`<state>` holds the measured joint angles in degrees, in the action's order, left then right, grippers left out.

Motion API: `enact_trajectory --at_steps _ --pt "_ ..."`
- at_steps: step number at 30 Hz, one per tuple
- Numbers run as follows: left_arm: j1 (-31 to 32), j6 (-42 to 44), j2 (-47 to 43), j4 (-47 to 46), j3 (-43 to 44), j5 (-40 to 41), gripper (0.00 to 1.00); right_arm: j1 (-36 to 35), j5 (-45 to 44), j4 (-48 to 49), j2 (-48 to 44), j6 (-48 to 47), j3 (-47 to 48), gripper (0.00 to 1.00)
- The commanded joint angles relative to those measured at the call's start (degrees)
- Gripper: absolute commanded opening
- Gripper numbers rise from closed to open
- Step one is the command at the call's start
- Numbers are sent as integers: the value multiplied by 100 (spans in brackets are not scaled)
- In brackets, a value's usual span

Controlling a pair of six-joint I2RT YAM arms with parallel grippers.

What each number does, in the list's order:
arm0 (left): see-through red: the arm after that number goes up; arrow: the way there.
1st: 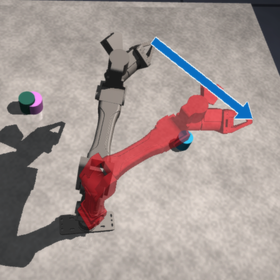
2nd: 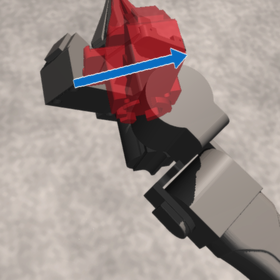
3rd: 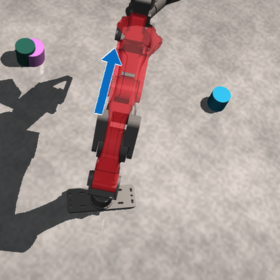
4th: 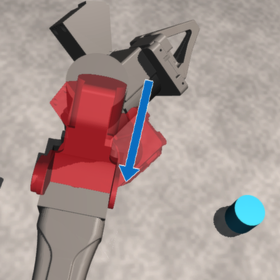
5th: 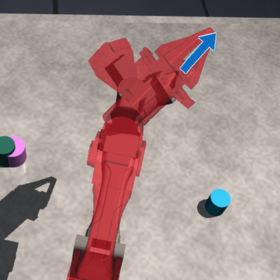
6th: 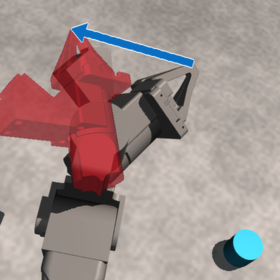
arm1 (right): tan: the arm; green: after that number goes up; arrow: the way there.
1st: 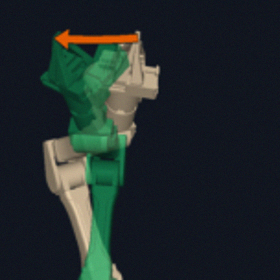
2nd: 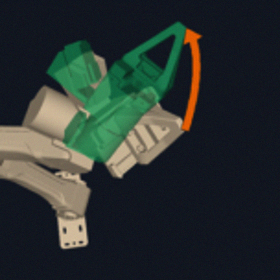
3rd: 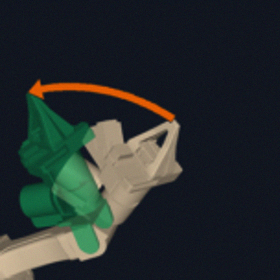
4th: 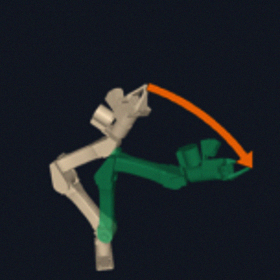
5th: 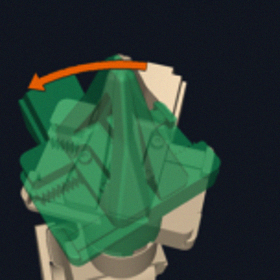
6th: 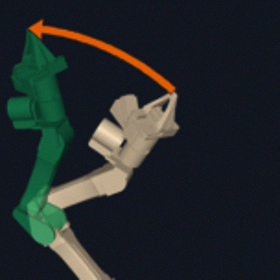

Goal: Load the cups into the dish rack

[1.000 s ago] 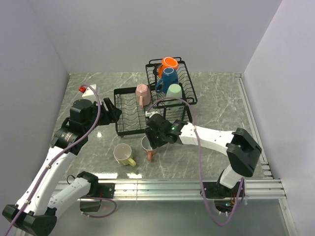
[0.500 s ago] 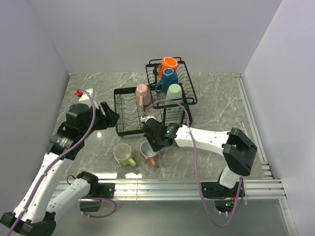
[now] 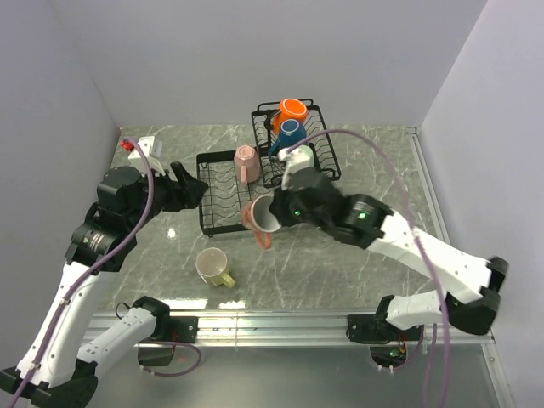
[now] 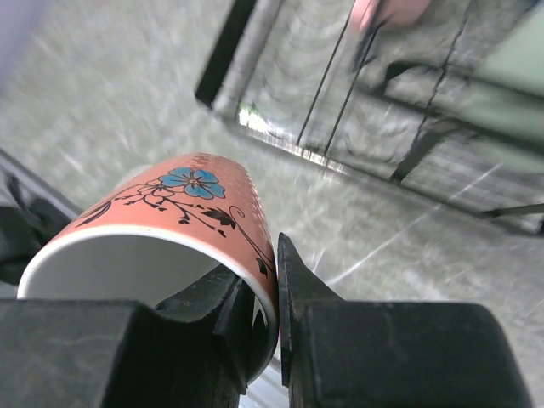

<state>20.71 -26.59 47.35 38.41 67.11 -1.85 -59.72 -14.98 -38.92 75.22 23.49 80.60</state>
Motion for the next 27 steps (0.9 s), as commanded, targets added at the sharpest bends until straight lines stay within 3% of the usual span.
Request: enact_trajectory --at_steps 1,4,6,12,13,16,22,27 --pt "12 198 -94 -789 31 -1209 74 617 341 462 -621 41 133 0" --pt "12 -152 -8 -1677 -303 -2598 75 2128 2254 1209 -972 497 -201 0" --pt "12 -574 107 -2107 -505 -3170 75 2560 2666 1807 -1132 543 -255 0" --pt "12 -1698 362 -3813 -1041 -4402 76 2703 3598 2431 -1088 875 18 0" --pt "12 -2153 449 -4589 -1121 -4760 76 2729 3825 2772 -1080 1016 -52 0" --pt "12 -2805 573 -5237 -1349 -5053 74 2729 4081 3327 -1097 1630 -421 0" --pt "12 -3457 337 -6397 -1885 -4904 74 2729 4504 4497 -1001 2546 -940 0" --pt "12 -3748 239 -6716 -2044 -4781 72 2729 4609 5016 -957 2968 -1221 0"
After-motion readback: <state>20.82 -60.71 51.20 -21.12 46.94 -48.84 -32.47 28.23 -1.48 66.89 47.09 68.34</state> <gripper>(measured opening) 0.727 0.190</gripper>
